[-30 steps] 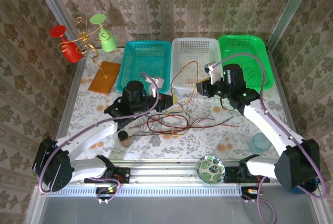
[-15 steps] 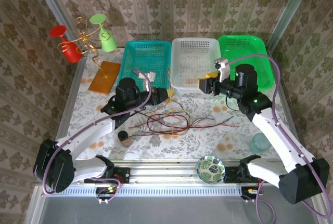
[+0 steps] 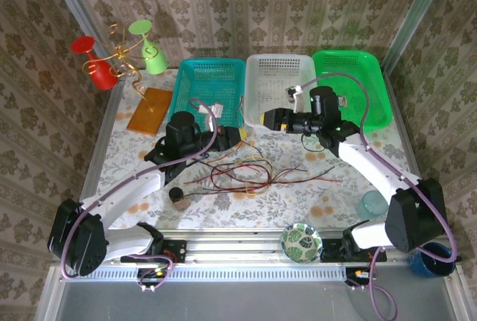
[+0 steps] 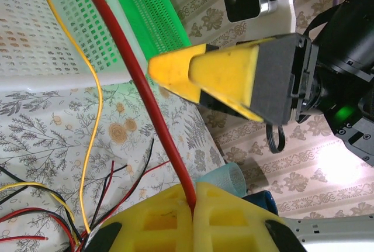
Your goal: Untangle the cables
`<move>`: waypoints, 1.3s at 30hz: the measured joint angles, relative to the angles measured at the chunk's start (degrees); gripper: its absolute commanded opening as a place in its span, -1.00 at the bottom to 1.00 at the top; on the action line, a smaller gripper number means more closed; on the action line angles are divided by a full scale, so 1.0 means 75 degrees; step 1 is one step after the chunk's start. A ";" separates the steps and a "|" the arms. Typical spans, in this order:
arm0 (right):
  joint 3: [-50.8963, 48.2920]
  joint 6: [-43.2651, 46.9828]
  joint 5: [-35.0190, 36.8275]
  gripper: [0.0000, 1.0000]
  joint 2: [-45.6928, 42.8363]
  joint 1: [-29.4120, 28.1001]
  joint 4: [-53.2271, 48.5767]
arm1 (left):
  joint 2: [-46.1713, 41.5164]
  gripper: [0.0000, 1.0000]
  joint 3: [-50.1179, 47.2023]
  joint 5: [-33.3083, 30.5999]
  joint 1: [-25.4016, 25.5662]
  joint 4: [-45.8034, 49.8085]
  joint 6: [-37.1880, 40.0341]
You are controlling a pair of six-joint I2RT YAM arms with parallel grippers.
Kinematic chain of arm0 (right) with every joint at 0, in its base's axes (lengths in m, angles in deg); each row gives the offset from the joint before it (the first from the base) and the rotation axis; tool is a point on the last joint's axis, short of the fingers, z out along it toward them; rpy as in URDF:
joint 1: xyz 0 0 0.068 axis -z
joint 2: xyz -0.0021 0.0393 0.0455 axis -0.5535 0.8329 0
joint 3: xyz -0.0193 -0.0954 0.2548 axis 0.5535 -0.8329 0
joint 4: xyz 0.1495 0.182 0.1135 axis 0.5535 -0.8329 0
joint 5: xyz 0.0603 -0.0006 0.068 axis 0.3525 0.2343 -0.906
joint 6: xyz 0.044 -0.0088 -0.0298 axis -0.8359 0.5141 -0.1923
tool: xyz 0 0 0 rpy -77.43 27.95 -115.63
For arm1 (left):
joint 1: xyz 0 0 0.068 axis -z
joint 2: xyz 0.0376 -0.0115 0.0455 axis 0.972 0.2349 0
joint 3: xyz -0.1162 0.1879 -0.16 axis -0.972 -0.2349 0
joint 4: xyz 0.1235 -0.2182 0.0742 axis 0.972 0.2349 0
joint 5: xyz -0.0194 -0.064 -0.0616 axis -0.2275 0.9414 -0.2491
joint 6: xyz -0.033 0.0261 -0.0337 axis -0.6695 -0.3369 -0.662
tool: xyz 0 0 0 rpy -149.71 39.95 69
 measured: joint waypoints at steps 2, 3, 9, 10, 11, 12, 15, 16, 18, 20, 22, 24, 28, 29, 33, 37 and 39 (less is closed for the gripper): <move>0.0012 0.0192 -0.0061 0.44 0.0137 -0.0149 0.0192 | 0.0000 -1.00 0.0000 0.0003 0.0000 -0.0003 0.0003; 0.0023 0.0256 -0.0117 0.42 0.0254 -0.0216 0.0303 | 0.0000 -1.00 0.0000 0.0006 0.0000 0.0000 0.0000; 0.0169 0.0493 -0.0283 -0.04 0.1119 -0.0513 0.0711 | 0.0003 -1.00 0.0000 0.0020 0.0000 0.0000 0.0000; 0.0213 0.0527 -0.0297 -0.17 0.1218 -0.0560 0.0714 | 0.0003 -1.00 0.0006 0.0020 0.0000 0.0009 0.0003; 0.0254 0.0603 -0.0294 -0.32 0.1271 -0.0589 0.0711 | 0.0003 -1.00 0.0017 0.0020 0.0000 0.0026 0.0003; 0.0303 0.0656 -0.0289 -0.48 0.1303 -0.0618 0.0699 | 0.0000 -1.00 0.0041 0.0023 0.0000 0.0064 0.0003; 0.0443 0.0839 -0.0154 -1.00 0.1288 -0.0662 0.0653 | 0.0000 -1.00 0.0102 0.0017 0.0000 0.0111 0.0009; 0.0475 0.0889 -0.0090 -1.00 0.1256 -0.0673 0.0606 | -0.0003 -1.00 0.0119 0.0012 0.0000 0.0154 0.0017; 0.0501 0.1072 0.0140 -1.00 0.1131 -0.0670 0.0405 | -0.0029 -1.00 0.0213 -0.0044 -0.0003 0.0458 0.0146; 0.0516 0.1285 0.0434 -1.00 0.0895 -0.0670 0.0058 | -0.0117 -1.00 0.0399 -0.0198 -0.0009 0.1008 0.0385; 0.0516 0.1556 0.0790 -1.00 0.0498 -0.0656 -0.0385 | -0.0277 -1.00 0.0772 -0.0609 -0.0009 0.1862 0.0825; 0.0525 0.1845 0.1157 -1.00 -0.0026 -0.0635 -0.0807 | -0.0487 -1.00 0.1241 -0.1207 -0.0009 0.2774 0.1346; 0.0647 0.2489 0.2072 -1.00 -0.1218 -0.0522 -0.1562 | -0.0985 -1.00 0.2110 -0.2696 -0.0009 0.4366 0.2422; 0.0664 0.2614 0.2267 -1.00 -0.1460 -0.0469 -0.1684 | -0.1093 -1.00 0.2253 -0.3025 -0.0009 0.4666 0.2637; 0.0673 0.3095 0.3124 -1.00 -0.2422 -0.0093 -0.2072 | -0.1617 -1.00 0.2547 -0.4552 -0.0009 0.5607 0.3518; 0.0699 0.3620 0.3993 -1.00 -0.2970 0.0224 -0.2401 | -0.2104 -1.00 0.2550 -0.5948 -0.0009 0.6070 0.4167; 0.0714 0.3815 0.4465 -1.00 -0.3095 0.0382 -0.2538 | -0.2337 -1.00 0.2550 -0.6534 -0.0017 0.6172 0.4470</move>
